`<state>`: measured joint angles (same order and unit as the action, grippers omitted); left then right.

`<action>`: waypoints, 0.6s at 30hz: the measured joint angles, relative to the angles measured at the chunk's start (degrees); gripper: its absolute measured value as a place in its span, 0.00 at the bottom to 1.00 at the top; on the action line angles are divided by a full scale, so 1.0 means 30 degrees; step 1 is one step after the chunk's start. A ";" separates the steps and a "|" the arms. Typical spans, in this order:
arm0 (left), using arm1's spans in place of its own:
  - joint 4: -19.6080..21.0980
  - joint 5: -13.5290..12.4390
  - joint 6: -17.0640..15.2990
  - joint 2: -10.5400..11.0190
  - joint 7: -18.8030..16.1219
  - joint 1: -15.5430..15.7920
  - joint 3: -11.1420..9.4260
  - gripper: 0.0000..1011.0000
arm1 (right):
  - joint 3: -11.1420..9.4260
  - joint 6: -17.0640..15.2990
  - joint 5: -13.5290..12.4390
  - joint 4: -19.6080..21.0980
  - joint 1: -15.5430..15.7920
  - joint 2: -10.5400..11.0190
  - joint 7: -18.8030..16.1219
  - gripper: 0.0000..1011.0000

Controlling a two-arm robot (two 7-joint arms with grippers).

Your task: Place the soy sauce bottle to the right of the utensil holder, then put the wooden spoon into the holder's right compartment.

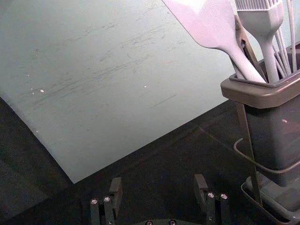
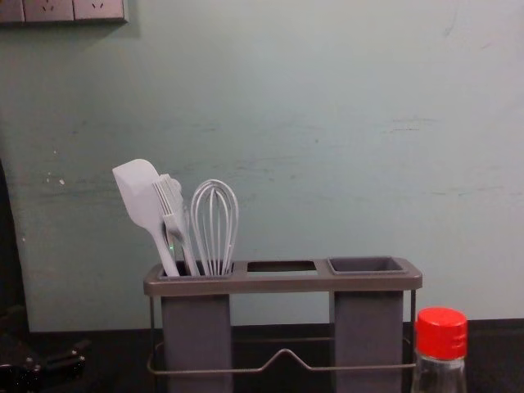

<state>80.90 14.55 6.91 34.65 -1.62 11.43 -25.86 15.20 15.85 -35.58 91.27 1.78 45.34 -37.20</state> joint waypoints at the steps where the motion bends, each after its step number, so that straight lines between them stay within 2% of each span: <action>1: 0.0000 -0.0001 0.0000 0.0001 0.0000 -0.0001 0.0001 0.99 | 0.0004 0.0119 -0.0161 -0.0020 0.0009 0.0018 -0.0500 0.99; 2: 0.0000 0.0000 0.0000 0.0001 0.0000 -0.0001 0.0000 0.99 | 0.0018 0.0216 -0.0325 -0.0027 0.0007 0.0021 -0.1015 0.99; 8: 0.0000 0.0000 0.0000 0.0000 0.0000 -0.0002 0.0001 0.99 | 0.0100 0.0319 -0.0685 0.0047 0.0032 -0.0077 -0.2258 0.99; 13: 0.0000 0.0000 0.0000 0.0000 0.0000 -0.0002 0.0000 0.99 | 0.0259 0.0181 -0.0784 0.0399 0.0145 -0.0283 -0.2884 0.99; 18: 0.0000 0.0000 0.0000 0.0000 0.0000 -0.0001 0.0001 0.99 | 0.0502 -0.0136 -0.0802 0.0687 0.0127 -0.0540 -0.3014 0.99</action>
<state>80.90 14.55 6.91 34.65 -1.62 11.43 -25.86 16.70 15.44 -37.98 93.33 2.16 43.72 -46.24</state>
